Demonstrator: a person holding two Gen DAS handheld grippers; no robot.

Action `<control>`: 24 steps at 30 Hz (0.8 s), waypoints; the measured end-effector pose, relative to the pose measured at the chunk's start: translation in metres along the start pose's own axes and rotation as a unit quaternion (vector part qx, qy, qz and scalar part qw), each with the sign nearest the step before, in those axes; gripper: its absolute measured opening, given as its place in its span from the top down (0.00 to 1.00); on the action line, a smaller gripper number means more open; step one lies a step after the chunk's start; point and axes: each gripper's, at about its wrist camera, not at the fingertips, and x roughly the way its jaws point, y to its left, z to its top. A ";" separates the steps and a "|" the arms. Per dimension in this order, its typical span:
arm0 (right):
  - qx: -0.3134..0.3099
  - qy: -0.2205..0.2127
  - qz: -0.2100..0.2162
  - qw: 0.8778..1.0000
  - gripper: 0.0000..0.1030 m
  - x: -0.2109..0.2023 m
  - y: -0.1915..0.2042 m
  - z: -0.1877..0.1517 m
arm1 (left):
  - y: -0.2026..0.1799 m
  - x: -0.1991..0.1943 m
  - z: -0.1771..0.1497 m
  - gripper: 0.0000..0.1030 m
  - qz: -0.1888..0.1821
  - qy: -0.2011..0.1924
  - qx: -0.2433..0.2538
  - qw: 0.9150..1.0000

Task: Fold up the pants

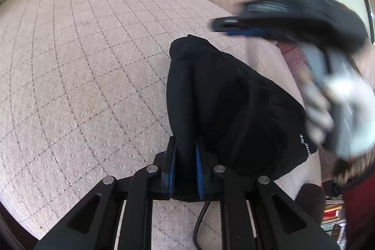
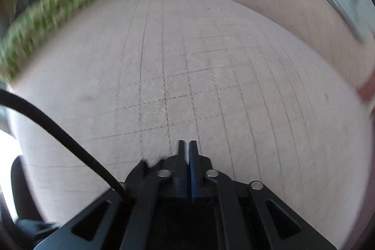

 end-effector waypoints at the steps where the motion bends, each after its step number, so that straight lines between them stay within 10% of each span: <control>1: 0.019 -0.013 0.013 1.000 0.58 -0.014 -0.010 -0.009 | 0.002 -0.003 0.001 0.86 -0.003 0.002 -0.003 1.000; 3: 0.071 -0.040 0.041 0.996 0.43 -0.045 -0.033 -0.047 | 0.004 -0.006 0.002 0.86 -0.008 0.005 -0.002 1.000; 10: 0.169 -0.023 0.079 0.982 0.43 -0.054 -0.047 -0.150 | -0.003 -0.005 0.009 0.79 0.010 0.018 0.011 1.000; 13: 0.177 -0.021 0.103 0.978 0.93 -0.041 -0.044 -0.158 | -0.012 -0.003 0.003 0.79 0.027 0.023 0.026 0.999; 20: 0.182 -0.039 -0.036 0.982 0.96 -0.059 -0.061 -0.185 | -0.020 -0.010 0.008 0.71 0.050 0.019 0.045 0.998; 24: 0.284 -0.081 0.067 0.953 0.88 -0.083 -0.104 -0.219 | -0.039 -0.018 0.021 0.71 0.046 0.021 0.060 0.997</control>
